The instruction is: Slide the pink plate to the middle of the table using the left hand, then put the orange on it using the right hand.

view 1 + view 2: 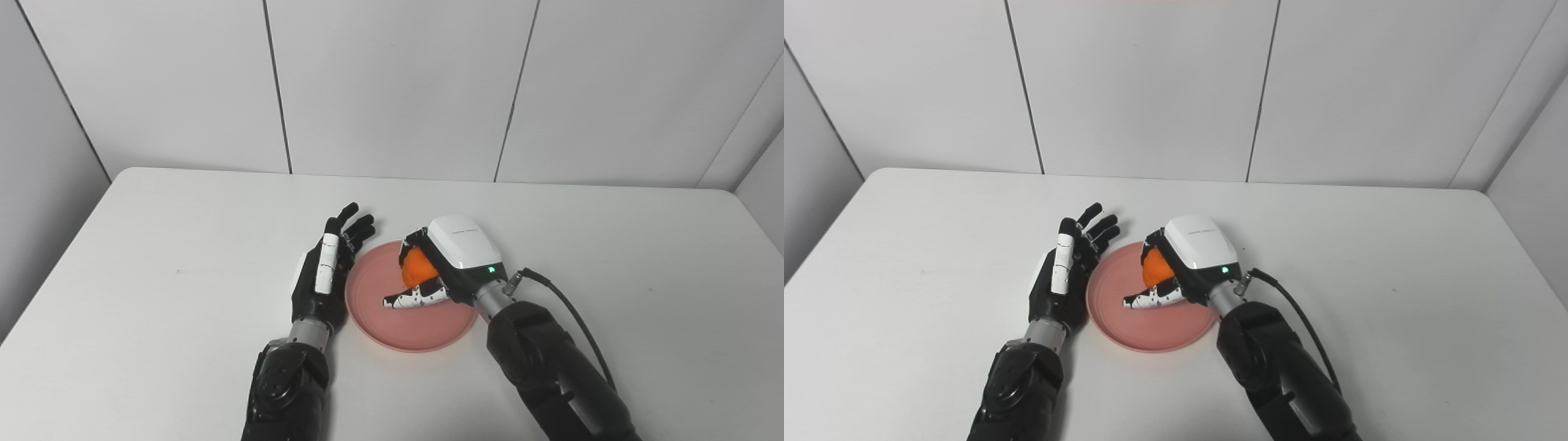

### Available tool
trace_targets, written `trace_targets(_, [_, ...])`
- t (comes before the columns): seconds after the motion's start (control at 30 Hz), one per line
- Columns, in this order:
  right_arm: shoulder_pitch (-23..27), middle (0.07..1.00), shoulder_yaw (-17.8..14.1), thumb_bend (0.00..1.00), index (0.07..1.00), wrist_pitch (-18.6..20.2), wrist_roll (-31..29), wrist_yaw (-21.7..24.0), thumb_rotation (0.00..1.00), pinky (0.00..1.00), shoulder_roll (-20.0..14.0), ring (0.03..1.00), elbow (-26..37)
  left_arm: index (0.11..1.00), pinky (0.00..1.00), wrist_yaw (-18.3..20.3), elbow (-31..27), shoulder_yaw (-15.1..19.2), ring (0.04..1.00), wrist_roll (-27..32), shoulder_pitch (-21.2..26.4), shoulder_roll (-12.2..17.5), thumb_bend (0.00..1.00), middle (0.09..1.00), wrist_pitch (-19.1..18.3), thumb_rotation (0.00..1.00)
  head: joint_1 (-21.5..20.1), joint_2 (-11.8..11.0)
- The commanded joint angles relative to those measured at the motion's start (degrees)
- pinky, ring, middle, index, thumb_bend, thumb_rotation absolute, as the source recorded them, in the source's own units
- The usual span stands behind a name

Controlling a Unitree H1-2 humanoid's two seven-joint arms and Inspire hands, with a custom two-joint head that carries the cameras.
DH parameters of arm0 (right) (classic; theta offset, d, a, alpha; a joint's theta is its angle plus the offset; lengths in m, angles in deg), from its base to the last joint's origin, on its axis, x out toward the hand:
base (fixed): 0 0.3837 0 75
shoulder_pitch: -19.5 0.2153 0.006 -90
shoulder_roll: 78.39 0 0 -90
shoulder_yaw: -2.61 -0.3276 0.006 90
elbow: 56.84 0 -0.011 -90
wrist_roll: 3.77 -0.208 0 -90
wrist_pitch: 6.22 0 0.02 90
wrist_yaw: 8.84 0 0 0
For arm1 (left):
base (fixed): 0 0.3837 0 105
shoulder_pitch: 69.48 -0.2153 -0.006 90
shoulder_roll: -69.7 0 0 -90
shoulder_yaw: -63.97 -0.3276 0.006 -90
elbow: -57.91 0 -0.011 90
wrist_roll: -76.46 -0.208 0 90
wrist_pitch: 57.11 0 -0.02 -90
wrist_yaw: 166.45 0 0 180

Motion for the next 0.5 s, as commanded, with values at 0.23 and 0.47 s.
trace_targets(0.23, [3.1,0.254,1.6,0.56,0.333,-4.0,1.3,-3.3,0.3,0.14,-0.6,0.194,-2.1,0.842,1.0,-0.2,1.1,0.1,0.866,0.2,-0.7,0.4,0.88,0.821,-3.0,0.82,0.0,0.2])
trace_targets(0.47, [3.6,0.244,1.9,0.57,0.337,-4.2,1.3,-3.5,0.4,0.14,-0.6,0.186,-2.3,0.836,0.97,-0.3,1.3,0.0,0.868,0.2,-0.5,0.3,0.88,0.809,-3.2,0.82,-0.1,0.3])
